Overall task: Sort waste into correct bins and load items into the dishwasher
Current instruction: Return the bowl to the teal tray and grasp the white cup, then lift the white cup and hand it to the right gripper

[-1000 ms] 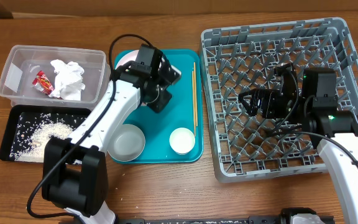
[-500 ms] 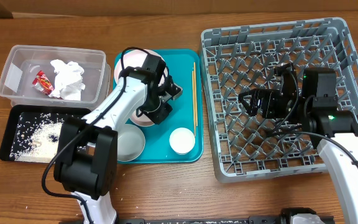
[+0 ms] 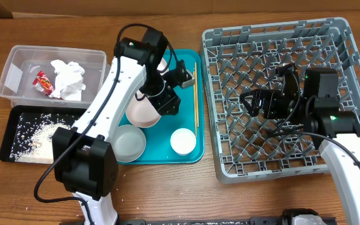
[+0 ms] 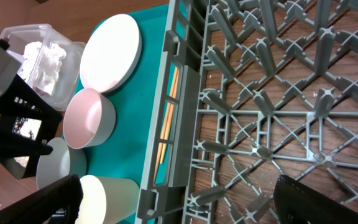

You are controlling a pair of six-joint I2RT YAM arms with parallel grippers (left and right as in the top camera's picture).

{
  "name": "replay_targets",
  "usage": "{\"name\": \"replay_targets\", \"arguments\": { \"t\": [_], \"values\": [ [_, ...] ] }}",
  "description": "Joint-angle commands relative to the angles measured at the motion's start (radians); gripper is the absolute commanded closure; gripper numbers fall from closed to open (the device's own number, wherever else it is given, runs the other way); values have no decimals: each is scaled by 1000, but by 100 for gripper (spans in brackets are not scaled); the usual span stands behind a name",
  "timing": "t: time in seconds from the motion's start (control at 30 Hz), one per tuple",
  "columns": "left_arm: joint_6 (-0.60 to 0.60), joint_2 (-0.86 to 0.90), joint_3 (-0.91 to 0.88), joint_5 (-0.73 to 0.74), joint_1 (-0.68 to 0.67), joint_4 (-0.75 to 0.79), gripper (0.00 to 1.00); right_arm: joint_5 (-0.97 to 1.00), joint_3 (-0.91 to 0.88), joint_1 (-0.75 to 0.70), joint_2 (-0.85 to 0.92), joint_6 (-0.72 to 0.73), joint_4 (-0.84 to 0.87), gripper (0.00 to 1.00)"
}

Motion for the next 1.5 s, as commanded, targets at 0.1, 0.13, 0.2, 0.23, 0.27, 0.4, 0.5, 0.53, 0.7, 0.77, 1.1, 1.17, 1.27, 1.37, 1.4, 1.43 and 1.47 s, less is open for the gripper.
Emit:
{"name": "replay_targets", "arguments": {
  "t": [0.1, 0.13, 0.2, 0.23, 0.27, 0.4, 0.5, 0.53, 0.7, 0.77, 1.1, 1.17, 1.27, 1.37, 1.4, 1.43, 1.47],
  "values": [
    [111, 9, -118, 11, -54, 43, 48, -5, 23, -2, -2, 3, 5, 0],
    [111, 9, -133, 11, -66, 43, 48, -5, 23, -2, -2, 3, 5, 0],
    [101, 9, -156, 9, -85, 51, 47, -5, 23, -2, -2, 3, 5, 0],
    [91, 9, -177, 6, -98, 69, 46, -5, 23, -2, -2, 3, 4, 0],
    [84, 9, -186, 2, -101, 77, 46, -5, 23, -2, -2, 3, 4, 0],
    [9, 9, -246, -24, -109, 143, 50, -5, 23, -2, -2, 2, -5, 0],
    [-9, 9, -259, -24, -109, 151, 69, 10, 23, -2, -2, 2, -8, 0],
    [-9, 9, -259, -24, -109, 152, 72, 10, 23, -2, -2, 2, -8, 0],
    [-40, 9, -264, -23, -111, 177, 77, 10, 23, -2, -2, 2, -11, 0],
    [-47, 9, -275, -23, -112, 200, 79, 10, 23, -2, -2, 2, -11, 0],
    [-171, 6, -301, -50, -101, 269, 96, 10, 23, -2, -2, 3, -15, 0],
    [-197, -2, -256, -13, -69, 219, 96, 5, 23, -2, -2, 3, -17, 0],
    [-196, -10, -114, 140, 18, 92, 96, -67, 23, -2, -2, 3, -14, 0],
    [-197, -11, 16, 259, 101, 14, 96, -142, 23, -2, -2, 3, 0, 0],
    [-201, -11, 62, 306, 133, -3, 96, -184, 23, -2, -2, 3, 12, 0],
    [-201, -11, 114, 365, 169, -21, 96, -236, 23, -2, -2, 3, 26, 0],
    [-200, -11, 142, 401, 189, -32, 96, -283, 23, -2, -2, 3, 43, 0]
  ]
}}
